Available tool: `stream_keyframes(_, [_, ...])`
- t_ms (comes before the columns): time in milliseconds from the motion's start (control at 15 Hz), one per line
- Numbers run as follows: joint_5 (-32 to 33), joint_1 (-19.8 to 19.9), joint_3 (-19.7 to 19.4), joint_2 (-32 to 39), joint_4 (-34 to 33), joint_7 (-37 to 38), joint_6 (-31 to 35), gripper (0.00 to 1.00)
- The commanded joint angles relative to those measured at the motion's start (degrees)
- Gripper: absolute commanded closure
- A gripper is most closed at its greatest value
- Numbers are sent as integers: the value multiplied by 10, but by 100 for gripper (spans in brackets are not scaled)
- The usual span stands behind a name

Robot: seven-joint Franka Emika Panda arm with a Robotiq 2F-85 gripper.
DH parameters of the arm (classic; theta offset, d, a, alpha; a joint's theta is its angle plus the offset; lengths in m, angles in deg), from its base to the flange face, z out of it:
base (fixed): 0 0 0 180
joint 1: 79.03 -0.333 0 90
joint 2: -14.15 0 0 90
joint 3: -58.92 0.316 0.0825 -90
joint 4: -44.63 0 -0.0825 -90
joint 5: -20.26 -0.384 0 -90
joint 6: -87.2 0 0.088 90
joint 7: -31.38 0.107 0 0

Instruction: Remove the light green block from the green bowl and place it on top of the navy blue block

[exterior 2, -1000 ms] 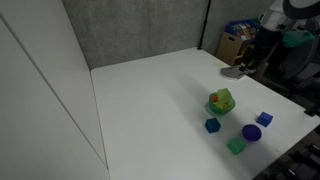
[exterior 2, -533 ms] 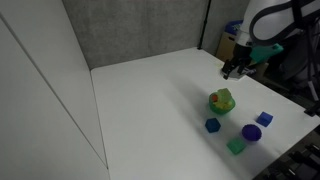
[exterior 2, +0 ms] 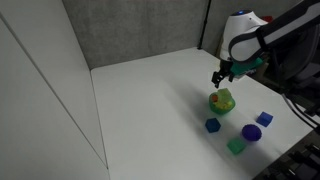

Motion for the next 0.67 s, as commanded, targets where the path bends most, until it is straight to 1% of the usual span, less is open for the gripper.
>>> stream_keyframes(0, [21, -22, -24, 54, -53, 44, -24, 0])
stream_keyframes(333, [20, -42, -40, 99, -79, 78, -44, 0])
stream_keyframes(600, [23, -59, -52, 109, -84, 113, -77, 0])
